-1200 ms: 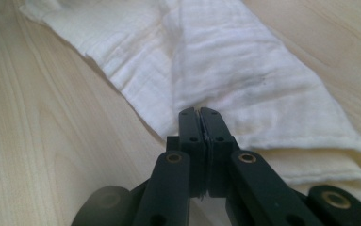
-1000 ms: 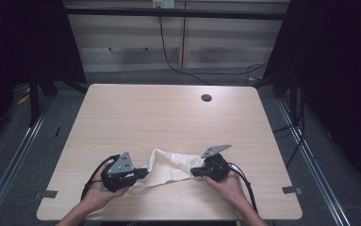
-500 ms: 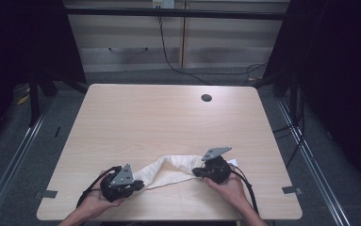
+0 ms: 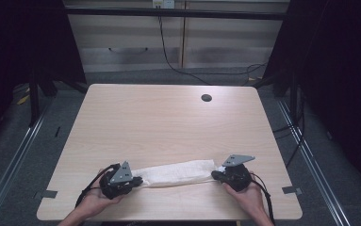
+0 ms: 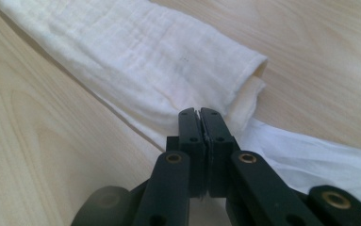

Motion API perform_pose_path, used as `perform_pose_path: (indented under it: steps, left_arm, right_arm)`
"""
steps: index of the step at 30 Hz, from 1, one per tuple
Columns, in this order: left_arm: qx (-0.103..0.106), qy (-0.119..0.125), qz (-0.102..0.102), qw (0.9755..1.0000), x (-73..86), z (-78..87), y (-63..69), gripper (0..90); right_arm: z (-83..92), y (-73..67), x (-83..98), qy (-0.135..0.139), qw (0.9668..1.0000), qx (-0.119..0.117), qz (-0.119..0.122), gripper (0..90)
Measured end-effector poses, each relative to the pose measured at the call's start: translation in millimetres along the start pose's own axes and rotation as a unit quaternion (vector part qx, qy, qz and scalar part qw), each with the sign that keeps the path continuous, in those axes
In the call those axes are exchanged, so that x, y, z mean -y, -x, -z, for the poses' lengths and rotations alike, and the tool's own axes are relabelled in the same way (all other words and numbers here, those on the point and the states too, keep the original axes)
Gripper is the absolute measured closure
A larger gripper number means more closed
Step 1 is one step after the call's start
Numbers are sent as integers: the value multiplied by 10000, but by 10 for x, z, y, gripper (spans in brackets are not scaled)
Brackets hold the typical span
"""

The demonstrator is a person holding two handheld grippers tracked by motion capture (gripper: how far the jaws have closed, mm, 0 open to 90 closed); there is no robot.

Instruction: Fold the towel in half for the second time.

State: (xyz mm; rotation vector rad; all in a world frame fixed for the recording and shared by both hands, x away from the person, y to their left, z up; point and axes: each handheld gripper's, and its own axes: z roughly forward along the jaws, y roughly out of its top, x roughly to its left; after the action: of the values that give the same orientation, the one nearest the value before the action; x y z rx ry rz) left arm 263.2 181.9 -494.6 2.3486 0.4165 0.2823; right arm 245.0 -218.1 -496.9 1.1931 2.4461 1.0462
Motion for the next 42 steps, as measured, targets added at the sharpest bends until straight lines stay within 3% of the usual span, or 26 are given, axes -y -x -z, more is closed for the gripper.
perform_pose_path:
  steps: [5,8,11,14,20,24,27,32,34,36,37,42]
  left_arm:
    - [11,73,81,9999,18,-12,-60,854]
    - [-43,238,329,9992,31,-56,-152,854]
    - [51,366,607,9975,43,-94,-277,854]
    - [88,411,735,9964,49,-106,-337,854]
    - [158,444,850,9953,54,-119,-407,855]
    - [-70,330,809,9961,-13,-168,-463,855]
    - [-51,428,1021,9938,-23,-214,-546,854]
    - [-177,448,1151,9922,-38,-232,-582,850]
    - [-168,449,1126,9925,-36,-214,-558,839]
    - [-381,393,897,9945,-57,-178,-528,798]
    - [-262,445,1015,9935,-63,-179,-521,781]
    - [-140,458,1067,9931,-27,-153,-530,730]
  right_arm:
    - [-7,-11,-5,-20,10000,70,9,880]
    - [-26,0,-20,-9,9999,102,-45,880]
    - [-65,55,-51,48,9999,53,-142,880]
    - [-103,111,-85,96,9997,39,-215,880]
    - [-140,162,-127,89,9995,127,-283,880]
    - [-186,191,-178,101,9992,200,-324,881]
    - [-218,227,-224,78,9988,338,-356,881]
    - [-246,234,-240,139,9981,449,-398,879]
    - [-242,213,-234,136,9982,467,-350,878]
    - [-238,205,-225,169,9980,457,-394,874]
    - [-235,209,-215,178,9980,454,-401,866]
    - [-225,221,-197,252,9983,308,-421,802]
